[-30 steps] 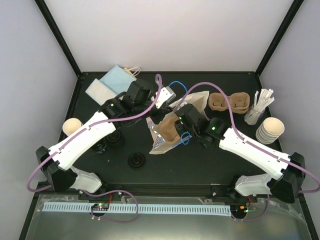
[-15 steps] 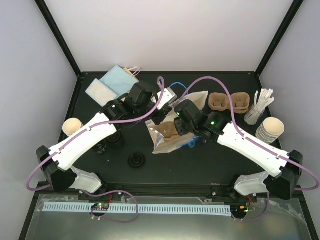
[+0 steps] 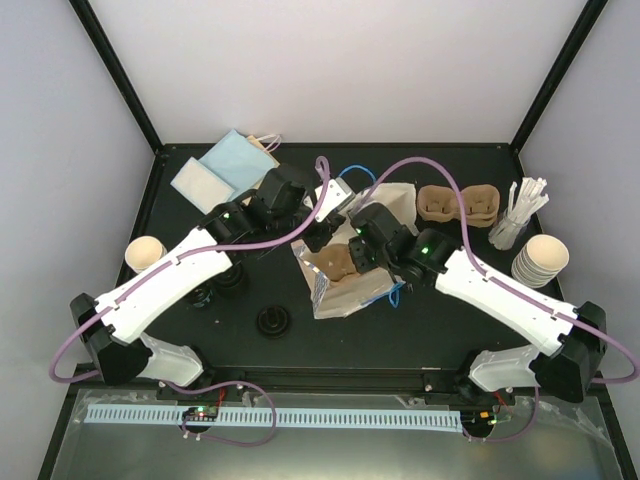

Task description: Pack the takeout coffee

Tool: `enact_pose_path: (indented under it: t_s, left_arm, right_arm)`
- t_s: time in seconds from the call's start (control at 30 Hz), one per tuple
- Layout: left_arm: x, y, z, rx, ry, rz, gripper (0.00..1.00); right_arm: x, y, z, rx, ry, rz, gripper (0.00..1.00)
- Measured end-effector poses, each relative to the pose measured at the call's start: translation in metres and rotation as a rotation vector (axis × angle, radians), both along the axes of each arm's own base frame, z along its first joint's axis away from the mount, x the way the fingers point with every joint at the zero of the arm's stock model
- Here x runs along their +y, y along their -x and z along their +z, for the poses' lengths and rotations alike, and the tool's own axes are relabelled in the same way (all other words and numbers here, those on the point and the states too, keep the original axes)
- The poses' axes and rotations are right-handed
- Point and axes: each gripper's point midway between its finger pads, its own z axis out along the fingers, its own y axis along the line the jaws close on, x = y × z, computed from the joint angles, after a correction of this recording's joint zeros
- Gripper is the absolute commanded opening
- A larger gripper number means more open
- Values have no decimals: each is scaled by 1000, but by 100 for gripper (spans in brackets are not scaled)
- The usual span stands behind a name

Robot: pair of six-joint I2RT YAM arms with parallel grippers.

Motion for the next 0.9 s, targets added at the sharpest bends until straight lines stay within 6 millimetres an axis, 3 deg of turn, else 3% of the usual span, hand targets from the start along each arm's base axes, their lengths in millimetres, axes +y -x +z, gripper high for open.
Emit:
enact_pose_path:
  t_s: [0.4, 0.6, 0.77, 0.9]
  left_arm:
    - [-2, 8, 9, -2, 32, -33, 2]
    - [-5, 14, 12, -1, 43, -54, 2]
    - [-6, 15, 12, 0, 44, -58, 1]
    - [-7, 16, 12, 0, 46, -62, 2]
  right_arm:
    - [-13, 3, -71, -50, 82, 40, 37]
    - [-10, 5, -80, -95, 51, 64, 39]
    - [-6, 3, -76, -115, 35, 70, 45]
    - [-4, 4, -76, -104, 34, 82, 44]
